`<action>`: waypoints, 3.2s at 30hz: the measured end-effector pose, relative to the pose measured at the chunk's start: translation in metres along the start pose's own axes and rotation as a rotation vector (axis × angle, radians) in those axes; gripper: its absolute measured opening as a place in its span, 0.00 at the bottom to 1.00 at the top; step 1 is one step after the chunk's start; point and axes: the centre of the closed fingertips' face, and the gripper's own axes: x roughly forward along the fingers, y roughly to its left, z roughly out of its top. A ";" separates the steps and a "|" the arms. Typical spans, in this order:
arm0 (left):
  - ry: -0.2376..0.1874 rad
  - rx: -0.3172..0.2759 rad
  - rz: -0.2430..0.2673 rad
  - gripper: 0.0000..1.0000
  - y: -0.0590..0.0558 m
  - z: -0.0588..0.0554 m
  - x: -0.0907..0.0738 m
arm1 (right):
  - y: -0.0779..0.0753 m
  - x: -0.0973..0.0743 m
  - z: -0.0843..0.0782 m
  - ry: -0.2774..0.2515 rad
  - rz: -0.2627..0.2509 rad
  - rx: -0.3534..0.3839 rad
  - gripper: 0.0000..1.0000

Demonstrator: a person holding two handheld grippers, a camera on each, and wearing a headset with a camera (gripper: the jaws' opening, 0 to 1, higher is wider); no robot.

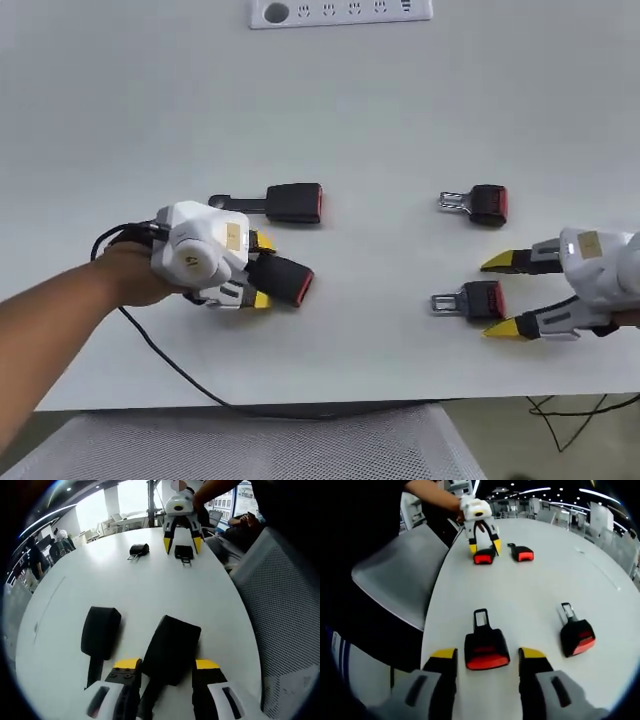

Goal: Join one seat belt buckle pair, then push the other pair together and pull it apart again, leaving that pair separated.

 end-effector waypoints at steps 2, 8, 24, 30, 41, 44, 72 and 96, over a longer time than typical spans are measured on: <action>-0.004 -0.025 0.016 0.37 0.000 0.000 0.000 | -0.001 0.000 0.000 -0.009 -0.014 0.015 0.45; -0.041 -0.070 0.054 0.35 -0.001 0.000 -0.001 | 0.002 -0.001 0.001 -0.028 -0.016 0.021 0.35; -0.046 -0.066 0.052 0.34 0.002 -0.002 -0.001 | -0.011 0.000 0.005 -0.083 -0.068 0.091 0.34; -0.038 -0.052 0.040 0.34 0.002 -0.002 0.001 | -0.017 0.004 0.010 -0.088 -0.057 0.078 0.34; -0.038 -0.048 0.029 0.34 -0.001 0.002 -0.002 | -0.022 0.018 0.025 -0.114 -0.027 0.045 0.34; -0.037 -0.045 0.026 0.34 -0.001 0.002 -0.003 | -0.022 0.024 0.032 -0.118 -0.014 0.031 0.34; -0.009 -0.057 0.018 0.33 -0.003 0.001 -0.007 | -0.005 0.064 0.088 -0.272 0.067 -0.004 0.34; -0.001 -0.076 0.025 0.34 0.000 -0.001 -0.005 | -0.015 0.095 0.125 -0.282 0.051 0.035 0.34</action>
